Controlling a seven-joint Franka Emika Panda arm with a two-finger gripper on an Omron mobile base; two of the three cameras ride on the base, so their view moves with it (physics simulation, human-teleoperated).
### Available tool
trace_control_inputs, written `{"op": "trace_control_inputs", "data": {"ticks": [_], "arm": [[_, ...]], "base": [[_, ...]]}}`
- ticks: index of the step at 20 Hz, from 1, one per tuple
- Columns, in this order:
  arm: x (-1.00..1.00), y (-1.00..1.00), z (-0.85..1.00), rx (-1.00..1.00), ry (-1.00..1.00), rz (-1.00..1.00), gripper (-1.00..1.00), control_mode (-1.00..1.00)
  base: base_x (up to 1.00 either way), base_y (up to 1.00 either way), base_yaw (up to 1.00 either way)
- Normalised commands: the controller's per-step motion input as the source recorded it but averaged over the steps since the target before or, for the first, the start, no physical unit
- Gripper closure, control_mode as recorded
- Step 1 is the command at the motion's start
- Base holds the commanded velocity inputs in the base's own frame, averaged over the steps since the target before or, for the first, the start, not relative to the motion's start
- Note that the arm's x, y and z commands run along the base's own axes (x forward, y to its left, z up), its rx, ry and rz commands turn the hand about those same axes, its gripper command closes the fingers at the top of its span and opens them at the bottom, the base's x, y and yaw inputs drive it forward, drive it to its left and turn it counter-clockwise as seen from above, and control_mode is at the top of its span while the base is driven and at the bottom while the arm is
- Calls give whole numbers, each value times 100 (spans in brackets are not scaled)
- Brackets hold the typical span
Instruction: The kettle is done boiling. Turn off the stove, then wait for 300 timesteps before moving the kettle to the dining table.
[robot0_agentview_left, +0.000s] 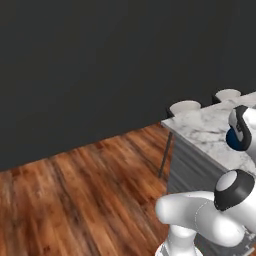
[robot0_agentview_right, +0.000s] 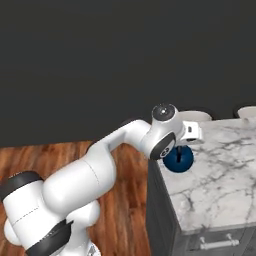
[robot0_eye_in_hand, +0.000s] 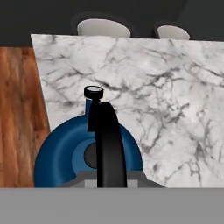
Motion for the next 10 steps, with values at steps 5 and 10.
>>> {"op": "trace_control_inputs", "data": {"ticks": [5,10], "arm": [[0,0,0,0,0,0,100,100],[0,0,0,0,0,0,100,100]], "base": [[26,45,-41],[30,38,-38]]}}
